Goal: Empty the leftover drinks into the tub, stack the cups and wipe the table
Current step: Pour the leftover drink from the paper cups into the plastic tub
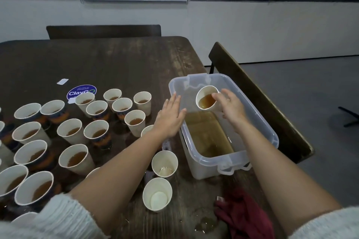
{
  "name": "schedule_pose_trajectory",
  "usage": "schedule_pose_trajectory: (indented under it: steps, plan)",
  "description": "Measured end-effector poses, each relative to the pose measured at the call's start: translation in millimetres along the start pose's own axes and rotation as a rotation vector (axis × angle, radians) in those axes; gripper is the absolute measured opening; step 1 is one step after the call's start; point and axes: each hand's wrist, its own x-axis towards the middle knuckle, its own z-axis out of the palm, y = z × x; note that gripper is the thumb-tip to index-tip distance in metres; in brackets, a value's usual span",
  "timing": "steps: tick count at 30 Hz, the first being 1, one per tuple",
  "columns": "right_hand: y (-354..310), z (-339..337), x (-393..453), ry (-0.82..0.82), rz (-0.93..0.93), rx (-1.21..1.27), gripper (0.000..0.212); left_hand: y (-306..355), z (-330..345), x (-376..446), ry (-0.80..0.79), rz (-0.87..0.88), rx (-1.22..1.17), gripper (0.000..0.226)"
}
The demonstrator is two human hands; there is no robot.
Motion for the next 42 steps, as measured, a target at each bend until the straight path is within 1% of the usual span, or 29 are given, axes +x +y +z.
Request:
schedule_pose_trajectory:
  steps: [8,15,27,42]
  plan:
    - [14.5,-1.4,10.1,0.027,-0.101,-0.221,0.065,-3.1,11.4,-0.2,0.083,0.025,-0.149,0.054]
    - [22.9,-1.0,13.2,0.040,-0.137,-0.316,0.068,-4.8,15.6,0.4,0.103,0.023,-0.220,0.053]
    - [25.8,-1.0,12.3,0.038,-0.154,-0.354,0.069,-7.7,17.6,0.3,0.120,0.040,-0.253,0.052]
    - [31.0,0.0,14.0,0.076,-0.213,-0.383,0.073,-7.6,18.7,0.4,0.129,0.044,-0.266,0.052]
